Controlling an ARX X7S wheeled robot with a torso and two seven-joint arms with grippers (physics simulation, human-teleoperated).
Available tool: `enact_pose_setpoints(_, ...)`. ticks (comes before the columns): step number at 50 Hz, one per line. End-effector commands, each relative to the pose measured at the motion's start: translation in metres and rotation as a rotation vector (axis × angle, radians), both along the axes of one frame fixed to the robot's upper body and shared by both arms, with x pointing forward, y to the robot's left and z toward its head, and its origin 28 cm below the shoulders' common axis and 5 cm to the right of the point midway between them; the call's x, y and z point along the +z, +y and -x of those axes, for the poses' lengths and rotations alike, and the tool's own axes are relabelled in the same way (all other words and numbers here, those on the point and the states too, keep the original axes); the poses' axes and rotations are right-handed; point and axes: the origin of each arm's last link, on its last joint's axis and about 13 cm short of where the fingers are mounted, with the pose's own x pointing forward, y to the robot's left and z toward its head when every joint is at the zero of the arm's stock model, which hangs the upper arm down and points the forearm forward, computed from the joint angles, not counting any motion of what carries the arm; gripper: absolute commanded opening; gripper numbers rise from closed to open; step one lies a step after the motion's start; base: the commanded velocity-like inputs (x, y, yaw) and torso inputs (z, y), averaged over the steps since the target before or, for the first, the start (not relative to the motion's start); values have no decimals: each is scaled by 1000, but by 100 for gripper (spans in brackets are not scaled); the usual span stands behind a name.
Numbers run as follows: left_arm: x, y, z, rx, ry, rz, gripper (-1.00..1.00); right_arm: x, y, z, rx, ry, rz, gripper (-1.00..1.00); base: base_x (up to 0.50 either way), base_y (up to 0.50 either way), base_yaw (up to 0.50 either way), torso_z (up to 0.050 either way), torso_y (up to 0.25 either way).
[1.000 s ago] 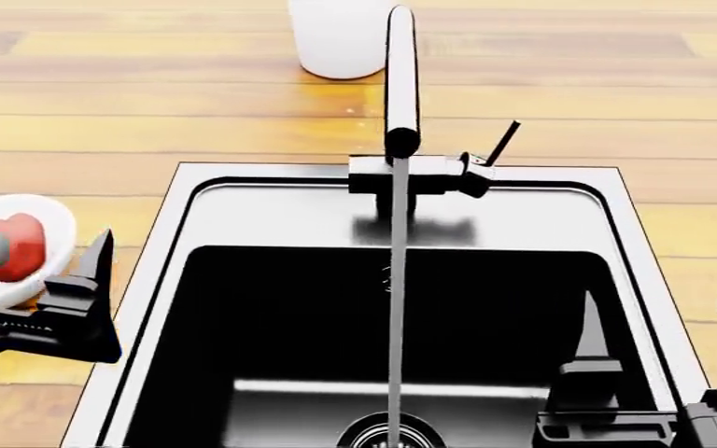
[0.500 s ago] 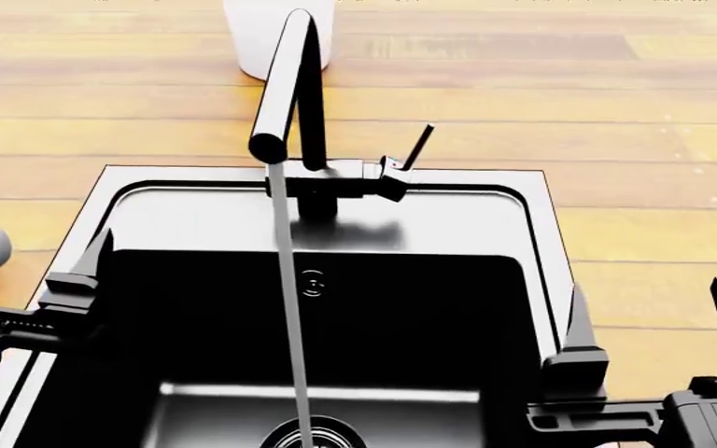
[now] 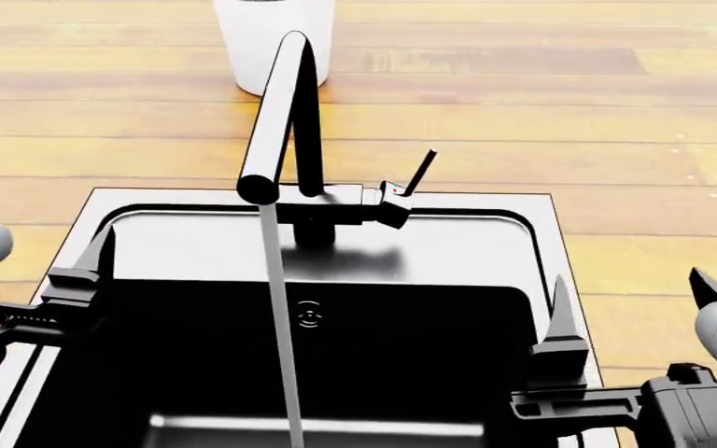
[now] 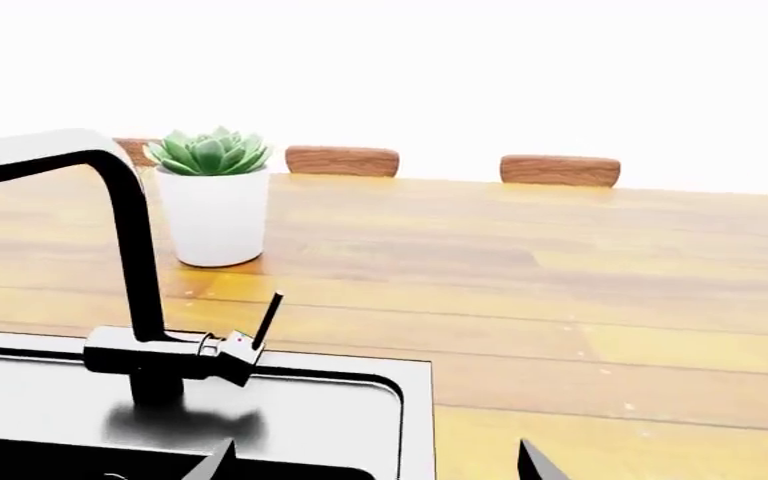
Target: Pick the eggplants and mangos from the sink and place them in one bowl. Place the bell pepper in the other bowl. Then turn off the sink faucet.
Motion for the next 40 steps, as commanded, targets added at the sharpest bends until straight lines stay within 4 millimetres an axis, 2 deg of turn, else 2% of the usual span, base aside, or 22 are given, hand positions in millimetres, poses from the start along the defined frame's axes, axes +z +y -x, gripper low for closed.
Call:
enact_pose_setpoints(1, 0, -1, -3, -3, -2, 6, 100, 5, 8, -30, 22, -26, -41, 100, 0, 0, 0, 0, 0)
enact_pose_setpoints(4, 2, 0, -6, 7, -7, 10, 100, 22, 10, -67, 45, -38, -48, 100, 0, 0, 0, 0, 0)
enact_pose_setpoints(5, 2, -1, -6, 6, -7, 11, 100, 22, 10, -71, 60, -24, -61, 100, 0, 0, 0, 0, 0)
enact_pose_setpoints(8, 2, -2, -9, 3, -13, 2, 100, 25, 10, -107, 81, -3, -48, 100, 0, 0, 0, 0, 0)
enact_pose_setpoints(12, 6, -4, -17, -3, -37, -3, 100, 25, 7, -155, 132, 13, -119, 100, 0, 0, 0, 0, 0)
enact_pose_setpoints(15, 9, -5, -27, 8, -42, -27, 100, 25, 4, -177, 142, 21, -113, 100, 0, 0, 0, 0, 0)
enact_pose_setpoints(19, 17, -3, -39, 35, -46, -10, 100, 24, 5, -179, 173, 17, -180, 100, 0, 0, 0, 0, 0)
enact_pose_setpoints(20, 18, -4, -39, 18, -34, 3, 100, 27, 7, -194, 194, -1, -179, 100, 0, 0, 0, 0, 0)
enact_pose_setpoints(21, 19, -5, -39, 25, -72, -32, 100, 42, 20, -211, 270, -69, -169, 100, 0, 0, 0, 0, 0)
enact_pose_setpoints(22, 21, -5, -41, 38, -80, -22, 100, 53, 28, -222, 321, -108, -138, 100, 0, 0, 0, 0, 0)
enact_pose_setpoints(23, 21, -6, -43, 38, -81, -28, 100, 56, 28, -229, 315, -115, -148, 100, 0, 0, 0, 0, 0)
enact_pose_setpoints(24, 23, -6, -47, 57, -91, -23, 100, 31, 13, -228, 228, 8, -166, 100, 0, 0, 0, 0, 0)
enact_pose_setpoints(25, 25, -6, -50, 43, -73, -27, 100, 21, 7, -227, 184, 58, -180, 100, 0, 0, 0, 0, 0)
enact_pose_setpoints(29, 35, -6, -61, 41, -69, -26, 100, 21, 7, -227, 171, 66, -202, 100, 0, 0, 0, 0, 0)
enact_pose_setpoints(30, 39, -5, -65, 29, -36, 23, 100, 21, 7, -227, 161, 66, -206, 100, 0, 0, 0, 0, 0)
enact_pose_setpoints(31, 42, -5, -66, 8, -64, -22, 100, 20, 7, -227, 159, 70, -209, 100, 0, 0, 0, 0, 0)
enact_pose_setpoints(33, 47, -4, -67, 13, -24, 58, 100, 20, 6, -227, 137, 62, -208, 100, 0, 0, 0, 0, 0)
enact_pose_setpoints(40, 43, -2, -68, 16, -59, 57, 100, 14, 6, -226, 129, 88, -179, 100, 0, 0, 0, 0, 0)
